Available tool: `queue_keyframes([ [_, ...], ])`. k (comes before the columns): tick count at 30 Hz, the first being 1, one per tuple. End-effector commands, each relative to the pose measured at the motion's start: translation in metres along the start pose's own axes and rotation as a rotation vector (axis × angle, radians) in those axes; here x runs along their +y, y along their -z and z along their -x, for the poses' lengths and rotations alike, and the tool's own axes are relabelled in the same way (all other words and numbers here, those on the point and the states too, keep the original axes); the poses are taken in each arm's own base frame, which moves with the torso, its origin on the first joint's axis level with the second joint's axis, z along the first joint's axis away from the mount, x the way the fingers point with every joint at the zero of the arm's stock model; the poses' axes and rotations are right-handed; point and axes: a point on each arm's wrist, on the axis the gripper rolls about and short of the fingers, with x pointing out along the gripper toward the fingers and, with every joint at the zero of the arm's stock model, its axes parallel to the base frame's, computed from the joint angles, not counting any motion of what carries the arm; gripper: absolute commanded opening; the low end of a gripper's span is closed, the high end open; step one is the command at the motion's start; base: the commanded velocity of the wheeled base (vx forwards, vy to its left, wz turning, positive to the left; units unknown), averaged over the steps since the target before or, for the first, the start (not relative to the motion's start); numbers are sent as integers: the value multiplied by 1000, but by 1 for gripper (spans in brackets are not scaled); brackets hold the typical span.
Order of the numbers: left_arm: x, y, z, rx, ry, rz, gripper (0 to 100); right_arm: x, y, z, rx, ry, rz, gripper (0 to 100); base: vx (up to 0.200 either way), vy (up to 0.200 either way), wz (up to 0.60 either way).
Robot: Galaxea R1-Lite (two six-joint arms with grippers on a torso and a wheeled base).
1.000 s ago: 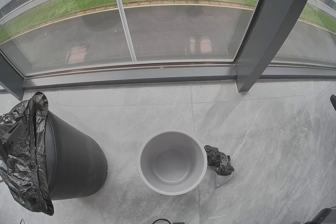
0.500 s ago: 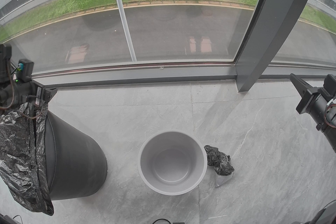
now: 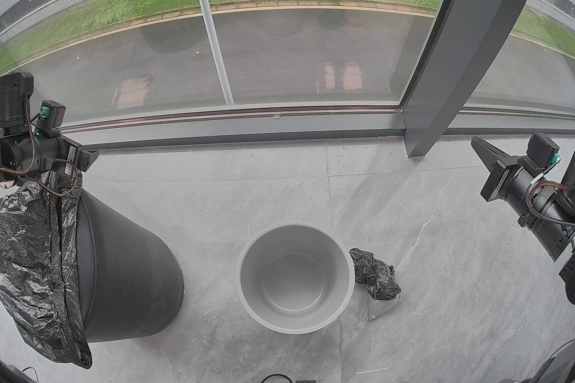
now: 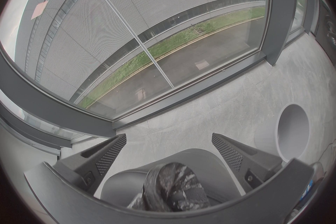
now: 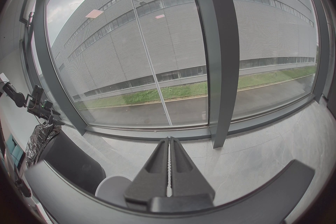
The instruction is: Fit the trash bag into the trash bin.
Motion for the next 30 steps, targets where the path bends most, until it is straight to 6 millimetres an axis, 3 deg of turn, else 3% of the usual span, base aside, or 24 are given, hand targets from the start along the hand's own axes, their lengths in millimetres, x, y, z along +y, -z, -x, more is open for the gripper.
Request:
queue_keyframes([
  [1, 3, 5, 39, -48, -20, 18, 100, 1, 1, -1, 5, -3, -1, 0, 0, 0, 0],
  [10, 12, 34, 35, 56, -68, 41, 100, 1, 3, 0, 11, -3, 0, 0, 0, 0, 0],
  [23, 16, 48, 9, 142, -74, 53, 100, 0, 5, -1, 19, -4, -1, 0, 0, 0, 0],
  [30, 15, 49, 6, 151, -72, 59, 100, 1, 6, -1, 24, -8, 0, 0, 0, 0, 0],
])
